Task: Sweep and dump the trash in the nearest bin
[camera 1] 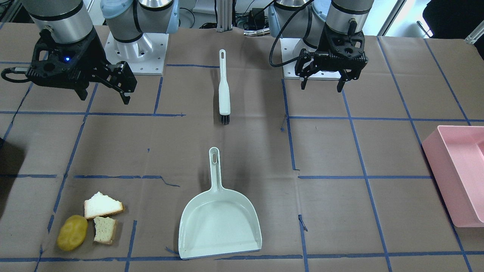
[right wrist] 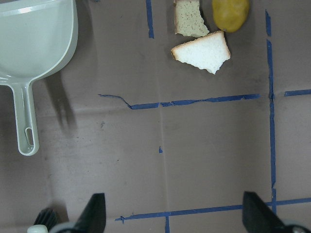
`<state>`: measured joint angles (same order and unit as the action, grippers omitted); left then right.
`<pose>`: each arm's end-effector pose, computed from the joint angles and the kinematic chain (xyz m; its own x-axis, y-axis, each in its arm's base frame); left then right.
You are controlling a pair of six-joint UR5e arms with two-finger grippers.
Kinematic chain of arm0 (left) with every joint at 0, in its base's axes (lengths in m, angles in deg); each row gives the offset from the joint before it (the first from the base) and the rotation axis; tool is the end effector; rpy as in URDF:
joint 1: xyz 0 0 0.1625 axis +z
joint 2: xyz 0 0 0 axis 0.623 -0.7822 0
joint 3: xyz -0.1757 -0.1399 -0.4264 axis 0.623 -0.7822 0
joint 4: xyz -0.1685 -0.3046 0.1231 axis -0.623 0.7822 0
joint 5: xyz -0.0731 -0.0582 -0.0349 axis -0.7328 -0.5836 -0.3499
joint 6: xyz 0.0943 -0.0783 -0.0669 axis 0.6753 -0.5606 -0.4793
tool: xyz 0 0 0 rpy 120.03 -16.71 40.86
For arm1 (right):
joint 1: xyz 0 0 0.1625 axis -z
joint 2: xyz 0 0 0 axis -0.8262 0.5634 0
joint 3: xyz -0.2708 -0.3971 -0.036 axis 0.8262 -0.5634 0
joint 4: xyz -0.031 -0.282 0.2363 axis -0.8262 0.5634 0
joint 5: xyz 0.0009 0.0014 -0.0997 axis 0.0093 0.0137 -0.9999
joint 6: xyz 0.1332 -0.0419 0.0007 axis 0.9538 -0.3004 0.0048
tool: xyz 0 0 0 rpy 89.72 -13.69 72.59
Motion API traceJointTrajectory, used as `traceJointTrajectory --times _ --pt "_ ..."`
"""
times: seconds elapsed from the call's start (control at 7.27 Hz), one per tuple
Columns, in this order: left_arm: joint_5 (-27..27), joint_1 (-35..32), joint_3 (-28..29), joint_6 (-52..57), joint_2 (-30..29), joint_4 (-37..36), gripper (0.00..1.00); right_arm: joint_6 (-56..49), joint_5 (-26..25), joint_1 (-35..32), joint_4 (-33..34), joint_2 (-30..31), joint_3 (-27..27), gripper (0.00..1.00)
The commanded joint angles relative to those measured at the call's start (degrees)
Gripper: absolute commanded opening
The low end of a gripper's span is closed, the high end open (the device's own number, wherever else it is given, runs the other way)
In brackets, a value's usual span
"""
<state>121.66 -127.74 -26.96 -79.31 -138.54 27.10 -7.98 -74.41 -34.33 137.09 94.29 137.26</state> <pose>-0.1262 -0.3479 0.4675 -0.9952 0.0931 -0.0305 0.0964 0.9862 -0.1346 0.1305 -0.4514 0.5128 -0.9963 0.0841 0.0167 0.0830 0.9949 -0.0569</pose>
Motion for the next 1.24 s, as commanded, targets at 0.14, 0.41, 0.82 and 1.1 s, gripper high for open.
traceJointTrajectory --times 0.14,0.41,0.82,1.1 --pt "0.1 0.0 0.0 0.0 0.0 0.0 1.00 0.4 0.2 -0.1 0.5 0.0 -0.2 1.00" --pt "0.0 0.0 0.0 0.0 0.0 0.1 1.00 0.7 0.3 0.0 0.5 0.0 -0.2 1.00" --pt "0.1 0.0 0.1 -0.1 -0.1 0.1 1.00 0.7 0.3 0.0 0.5 0.0 -0.2 1.00" --pt "0.2 0.0 0.1 -0.2 -0.4 0.1 1.00 0.7 0.2 0.0 0.5 0.1 -0.2 1.00"
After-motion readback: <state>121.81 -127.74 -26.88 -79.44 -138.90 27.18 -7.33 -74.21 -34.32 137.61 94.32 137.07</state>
